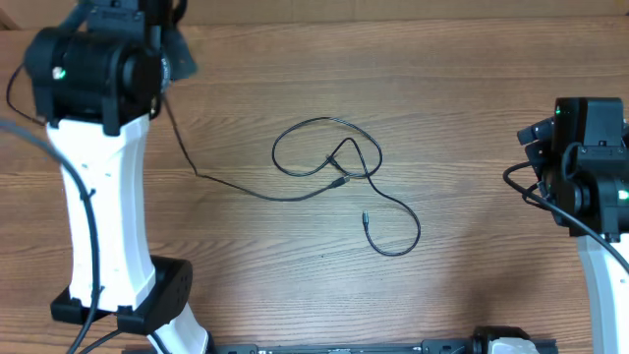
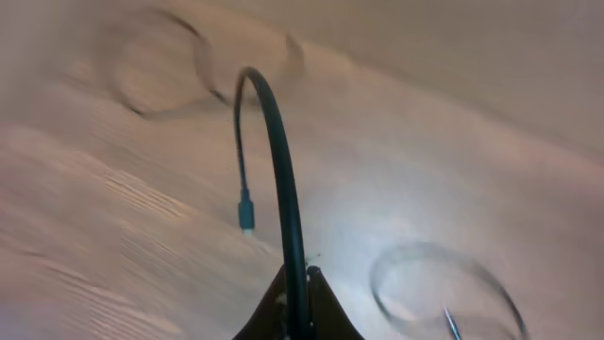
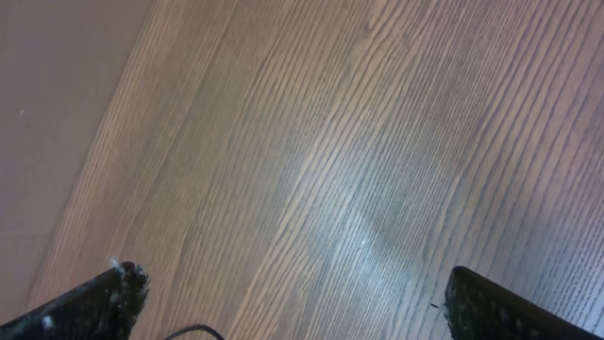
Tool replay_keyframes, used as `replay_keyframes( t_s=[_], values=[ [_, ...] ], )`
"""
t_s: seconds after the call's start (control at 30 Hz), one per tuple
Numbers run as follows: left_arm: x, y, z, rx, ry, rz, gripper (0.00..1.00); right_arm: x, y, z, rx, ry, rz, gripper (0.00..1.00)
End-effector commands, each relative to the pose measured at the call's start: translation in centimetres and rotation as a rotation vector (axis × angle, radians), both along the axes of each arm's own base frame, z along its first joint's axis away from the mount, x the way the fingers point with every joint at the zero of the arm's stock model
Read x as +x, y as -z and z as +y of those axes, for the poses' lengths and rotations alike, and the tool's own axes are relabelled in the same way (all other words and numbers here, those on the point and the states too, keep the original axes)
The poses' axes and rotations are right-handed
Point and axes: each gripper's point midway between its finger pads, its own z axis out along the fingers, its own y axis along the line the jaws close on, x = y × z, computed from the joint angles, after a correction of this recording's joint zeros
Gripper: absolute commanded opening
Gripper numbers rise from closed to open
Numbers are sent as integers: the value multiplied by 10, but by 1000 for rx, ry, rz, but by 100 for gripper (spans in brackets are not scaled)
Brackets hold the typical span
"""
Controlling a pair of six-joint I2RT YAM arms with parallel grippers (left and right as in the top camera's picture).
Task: Untangle cables
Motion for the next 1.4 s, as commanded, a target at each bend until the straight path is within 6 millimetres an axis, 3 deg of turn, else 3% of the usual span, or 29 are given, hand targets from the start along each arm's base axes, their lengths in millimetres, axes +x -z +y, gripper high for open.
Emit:
replay_keyframes(
  t_s=[0.0, 0.07, 0.27, 0.5, 0.6, 0.7, 0.9, 1.1, 1.23, 1.37],
  values=[
    [-9, 46, -73, -263, 291, 199, 4, 0, -4, -3, -15, 8, -11, 100],
    [-18, 67, -94, -336, 342, 296, 4, 0, -4, -3, -15, 8, -11, 100],
    [-43, 138, -117, -277, 375, 543, 4, 0, -4, -3, -15, 8, -11, 100],
    [-62, 195, -144, -234, 451, 673, 4, 0, -4, -3, -15, 8, -11, 100],
    [-64, 205, -144, -235, 448, 693, 5, 0, -4, -3, -15, 8, -11, 100],
    [-68, 213, -145, -244, 449, 714, 16, 0, -4, -3, -15, 8, -11, 100],
    [-67, 223, -160, -321, 481, 711, 11, 0, -4, -3, -15, 8, -11, 100],
    [-67, 224, -156, -298, 476, 713, 32, 0, -4, -3, -15, 8, -11, 100],
    [-85, 232, -155, -267, 503, 785, 57, 0, -4, -3, -15, 8, -11, 100],
    [-113, 248, -171, -260, 615, 870, 62, 0, -4, -3, -15, 8, -11, 100]
  ],
)
